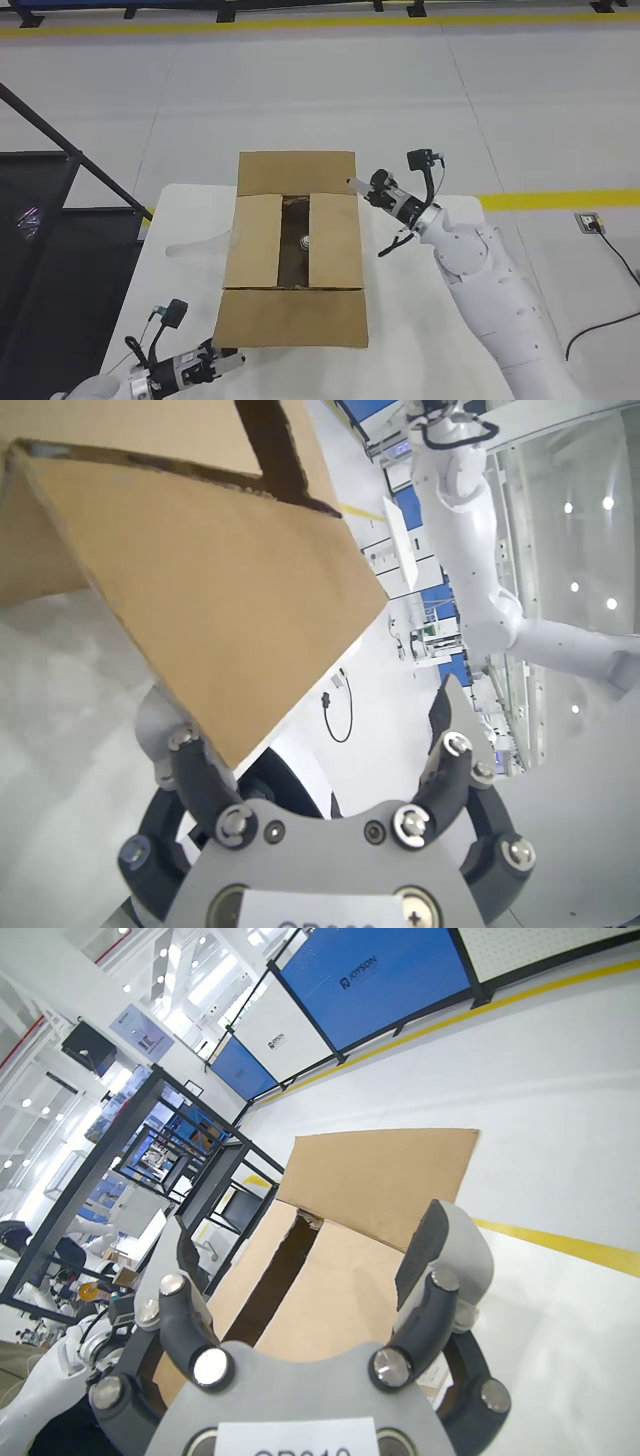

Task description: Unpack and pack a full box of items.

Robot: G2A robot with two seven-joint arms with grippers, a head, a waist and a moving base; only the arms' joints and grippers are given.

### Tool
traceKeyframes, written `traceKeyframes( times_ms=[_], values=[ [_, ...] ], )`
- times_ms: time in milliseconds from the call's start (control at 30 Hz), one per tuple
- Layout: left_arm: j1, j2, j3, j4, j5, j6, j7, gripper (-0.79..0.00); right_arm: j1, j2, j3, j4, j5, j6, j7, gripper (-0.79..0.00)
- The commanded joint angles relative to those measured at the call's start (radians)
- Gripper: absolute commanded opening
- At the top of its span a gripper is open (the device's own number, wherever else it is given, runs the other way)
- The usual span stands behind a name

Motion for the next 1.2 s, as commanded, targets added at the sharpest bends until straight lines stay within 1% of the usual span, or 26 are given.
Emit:
traceKeyframes(
  times_ms=[0,67,200,267,400,467,500,567,700,867,1000,1067,1167],
  values=[
    [-0.013,0.003,0.003,0.005,-0.055,0.008,-0.004,0.0,0.045,-0.014,-0.025,0.089,0.032,-0.002,-0.023,0.0],
    [-0.028,0.005,0.001,0.013,-0.086,0.018,0.013,0.0,0.094,-0.031,-0.056,0.186,0.038,0.005,-0.054,0.0],
    [-0.051,0.006,0.017,0.007,-0.123,0.045,0.069,0.0,0.16,-0.069,-0.111,0.35,0.062,-0.049,-0.147,0.0],
    [-0.064,0.005,0.022,0.003,-0.123,0.061,0.111,0.0,0.188,-0.085,-0.133,0.424,0.05,-0.071,-0.201,0.0],
    [-0.09,0.003,0.056,-0.015,-0.091,0.102,0.196,0.0,0.218,-0.118,-0.173,0.522,0.045,-0.11,-0.274,0.0],
    [-0.103,0.0,0.074,-0.019,-0.082,0.124,0.245,0.0,0.231,-0.133,-0.188,0.561,0.048,-0.126,-0.291,0.0],
    [-0.11,0.0,0.079,-0.02,-0.072,0.136,0.27,0.0,0.236,-0.141,-0.194,0.578,0.055,-0.138,-0.289,0.0],
    [-0.123,-0.002,0.087,-0.03,0.007,0.167,0.34,0.0,0.25,-0.157,-0.211,0.612,0.054,-0.139,-0.285,0.0],
    [-0.138,-0.005,0.128,-0.042,0.054,0.196,0.4,0.0,0.272,-0.187,-0.231,0.664,0.067,-0.151,-0.293,0.0],
    [-0.149,-0.005,0.149,-0.036,0.069,0.212,0.421,0.0,0.301,-0.216,-0.239,0.717,0.095,-0.178,-0.279,0.0],
    [-0.147,-0.003,0.15,-0.031,0.07,0.214,0.427,0.0,0.322,-0.227,-0.218,0.757,0.16,-0.257,-0.245,0.0],
    [-0.143,-0.002,0.15,-0.032,0.065,0.221,0.43,0.0,0.336,-0.228,-0.207,0.778,0.178,-0.287,-0.23,0.0],
    [-0.14,-0.001,0.15,-0.034,0.061,0.228,0.438,0.0,0.347,-0.225,-0.186,0.796,0.224,-0.361,-0.188,0.0]
  ],
)
